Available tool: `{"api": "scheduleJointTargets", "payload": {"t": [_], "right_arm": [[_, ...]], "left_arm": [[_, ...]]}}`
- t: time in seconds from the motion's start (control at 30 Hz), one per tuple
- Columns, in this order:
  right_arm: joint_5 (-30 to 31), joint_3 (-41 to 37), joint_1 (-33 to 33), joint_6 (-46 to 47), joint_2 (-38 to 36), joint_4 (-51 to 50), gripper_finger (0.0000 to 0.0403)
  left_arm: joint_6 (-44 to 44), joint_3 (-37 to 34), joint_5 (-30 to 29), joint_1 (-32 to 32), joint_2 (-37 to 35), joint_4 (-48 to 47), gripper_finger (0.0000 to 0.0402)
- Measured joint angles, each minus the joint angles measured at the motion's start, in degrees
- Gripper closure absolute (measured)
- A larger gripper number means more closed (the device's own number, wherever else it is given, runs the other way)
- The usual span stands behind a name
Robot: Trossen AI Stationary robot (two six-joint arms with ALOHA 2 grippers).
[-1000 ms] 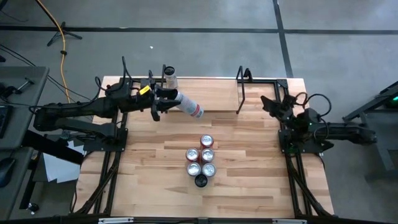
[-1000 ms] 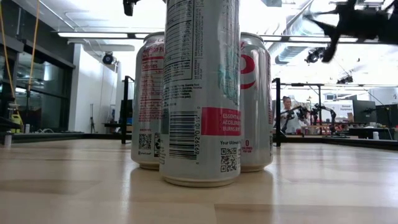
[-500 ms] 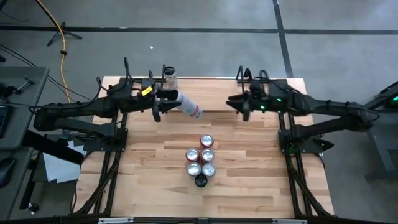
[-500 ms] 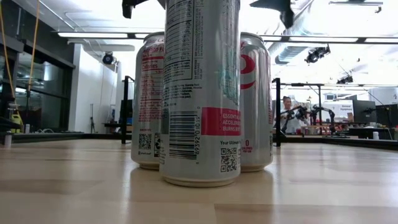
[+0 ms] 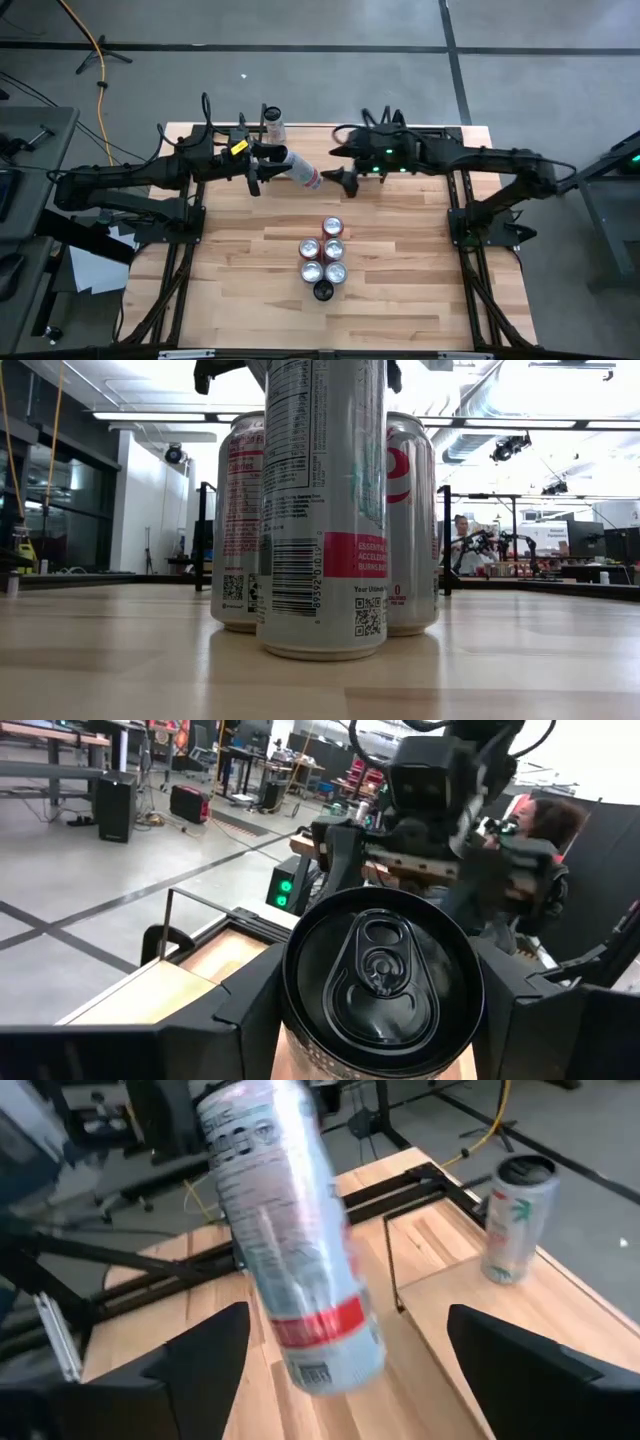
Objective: Place canned beverage on shelf
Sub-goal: Put the top white soda can aligned with the other white soda can on the shelf
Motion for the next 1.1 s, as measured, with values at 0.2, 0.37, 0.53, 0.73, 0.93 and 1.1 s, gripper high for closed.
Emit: {"api": "scheduleJointTargets", "payload": {"t": [0.2, 0.37, 0.53, 0.73, 0.93, 1.1], "right_arm": [[0.04, 7.07, 1.31, -4.56, 7.36, -0.14, 0.007], [0.83, 10.96, 1.86, -7.88, 11.76, -0.21, 0.007], [1.08, 12.82, 1.74, -10.05, 16.08, 0.66, 0.007], [0.91, 13.03, 1.8, -10.12, 18.99, 4.78, 0.007], [1.67, 13.04, 1.9, -9.64, 19.04, 5.43, 0.0085], [2.99, 13.04, 1.9, -9.59, 18.89, 5.4, 0.0164]], "left_arm": [[2.17, 0.0, -2.75, 0.0, 0.0, -0.22, 0.0217], [2.51, 0.0, -3.22, 0.02, -0.01, -0.33, 0.0216], [1.1, 0.0, -3.06, 0.0, 0.0, -0.63, 0.0217], [0.92, 0.0, -2.79, -0.02, 0.0, -0.3, 0.0218], [0.92, 0.0, -2.75, -0.02, 0.0, -0.25, 0.0213], [0.98, 0.0, -2.57, -0.02, 0.0, -0.08, 0.0198]]}}
